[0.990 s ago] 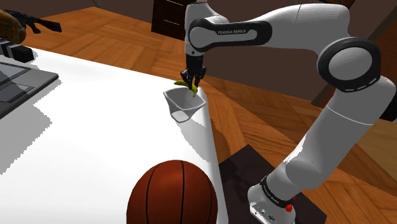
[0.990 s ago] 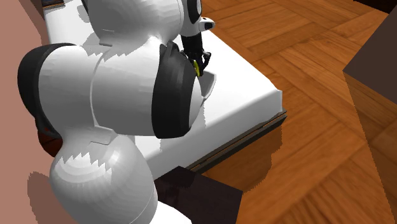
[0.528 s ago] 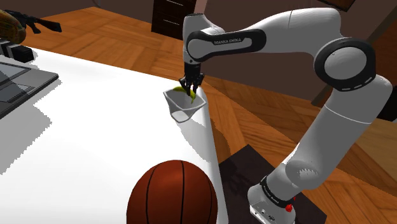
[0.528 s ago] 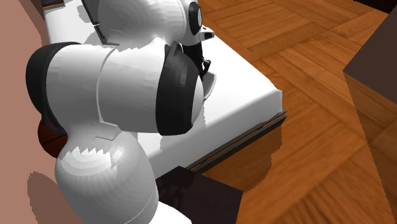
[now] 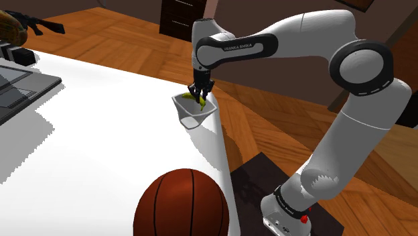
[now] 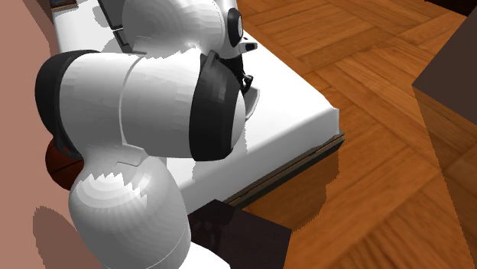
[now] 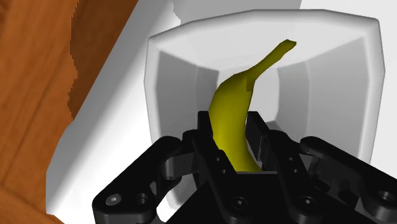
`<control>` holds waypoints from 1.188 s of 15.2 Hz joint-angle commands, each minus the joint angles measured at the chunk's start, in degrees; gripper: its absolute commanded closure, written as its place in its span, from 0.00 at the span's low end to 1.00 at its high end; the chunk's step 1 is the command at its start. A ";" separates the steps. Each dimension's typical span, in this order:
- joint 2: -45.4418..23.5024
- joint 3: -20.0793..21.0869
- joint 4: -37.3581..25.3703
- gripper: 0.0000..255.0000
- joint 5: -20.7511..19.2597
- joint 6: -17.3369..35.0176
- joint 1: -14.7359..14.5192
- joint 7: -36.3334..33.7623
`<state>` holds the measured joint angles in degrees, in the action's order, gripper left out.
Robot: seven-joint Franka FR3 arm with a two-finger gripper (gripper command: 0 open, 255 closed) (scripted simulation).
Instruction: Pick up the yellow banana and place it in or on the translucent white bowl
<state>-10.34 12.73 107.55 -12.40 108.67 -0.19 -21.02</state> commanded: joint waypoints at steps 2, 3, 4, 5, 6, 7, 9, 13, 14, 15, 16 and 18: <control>0.00 0.00 0.00 0.00 0.00 0.01 0.00 0.00; 0.00 0.00 0.00 0.00 0.00 0.01 0.00 0.00; 0.00 0.00 0.00 0.00 0.00 0.01 0.00 0.00; 0.00 0.00 0.00 0.00 0.00 0.01 0.00 0.00; 0.00 0.00 0.00 0.00 0.00 0.01 0.00 0.00; 0.00 0.00 0.00 0.00 0.00 0.01 0.00 0.00; 0.44 0.28 -3.27 0.00 0.39 -3.70 -0.33 0.26; 0.57 0.52 -6.49 0.00 0.63 -7.08 -0.64 0.45; 0.56 0.52 -6.50 0.00 0.63 -7.08 -0.64 0.45; 0.56 0.52 -6.50 0.00 0.63 -7.08 -0.64 0.45; 0.56 0.52 -6.50 0.00 0.63 -7.08 -0.64 0.45; 0.56 0.52 -6.50 0.00 0.63 -7.08 -0.64 0.45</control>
<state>-9.77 13.24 101.07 -11.77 101.61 -0.83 -20.57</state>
